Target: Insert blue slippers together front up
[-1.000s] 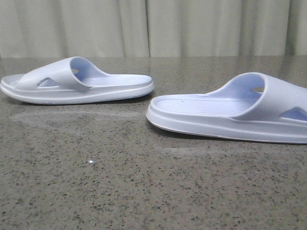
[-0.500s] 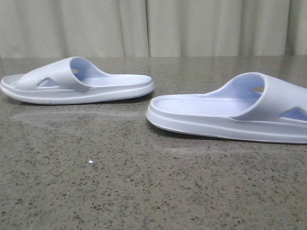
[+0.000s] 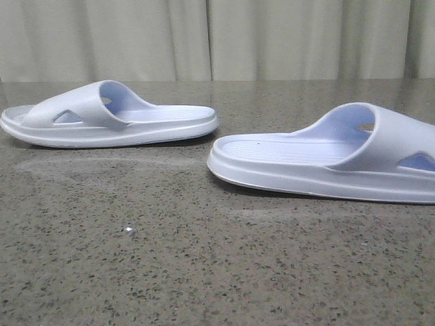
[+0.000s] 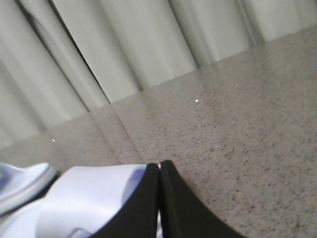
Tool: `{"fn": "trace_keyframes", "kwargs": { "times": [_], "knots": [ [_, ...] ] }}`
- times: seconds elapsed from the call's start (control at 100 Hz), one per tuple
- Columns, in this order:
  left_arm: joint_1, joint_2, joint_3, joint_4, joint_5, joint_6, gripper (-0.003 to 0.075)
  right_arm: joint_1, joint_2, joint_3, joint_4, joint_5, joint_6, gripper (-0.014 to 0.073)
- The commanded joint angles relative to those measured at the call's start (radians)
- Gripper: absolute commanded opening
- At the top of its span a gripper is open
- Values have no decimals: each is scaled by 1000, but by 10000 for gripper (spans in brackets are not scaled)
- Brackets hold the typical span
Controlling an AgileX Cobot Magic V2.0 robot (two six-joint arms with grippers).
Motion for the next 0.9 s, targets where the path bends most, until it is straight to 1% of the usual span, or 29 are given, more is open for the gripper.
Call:
{"fn": "trace_keyframes", "kwargs": {
  "times": [0.0, 0.03, 0.08, 0.12, 0.15, 0.24, 0.3, 0.37, 0.47, 0.6, 0.74, 0.81, 0.86, 0.88, 0.89],
  "knots": [
    [-7, -24, 3, -167, -87, -7, 15, -7, 4, 11, 149, -64, 2, -78],
    [-7, -24, -1, -203, -87, -7, 15, -7, 4, -1, 155, -45, 2, -78],
    [-7, -24, -16, -206, -71, -7, 15, -7, 6, -29, 153, -2, 2, -78],
    [-7, -24, -36, -177, -48, -7, 15, -7, 13, -55, 131, 22, 2, -78],
    [-7, -19, -54, -149, -29, -7, 15, -7, 25, -75, 90, 43, 0, -78],
    [-7, 18, -132, -31, 29, -7, 15, -7, 84, -155, 4, 95, 0, -77],
    [-7, 65, -193, 62, 67, -7, 15, -7, 161, -213, -32, 137, 0, -77],
    [-7, 158, -289, 173, 143, -7, 15, -7, 277, -293, -101, 194, 0, -77],
    [-7, 302, -405, 262, 251, -4, 15, -7, 483, -402, -189, 283, 0, -77],
    [-7, 467, -520, 247, 357, 60, 16, -9, 687, -524, -194, 370, 0, -78],
    [-7, 564, -581, 181, 408, 157, 27, -9, 785, -599, -197, 425, 0, -76],
    [-7, 586, -585, 112, 410, 236, 81, -9, 796, -613, -204, 440, 0, -62],
    [-7, 598, -585, 64, 414, 278, 147, -9, 796, -613, -207, 440, 0, -25],
    [-7, 601, -585, 46, 414, 290, 182, -9, 796, -613, -212, 440, 0, 3],
    [-7, 604, -585, 35, 414, 295, 207, -9, 796, -613, -212, 440, 0, 3]
  ]
}}
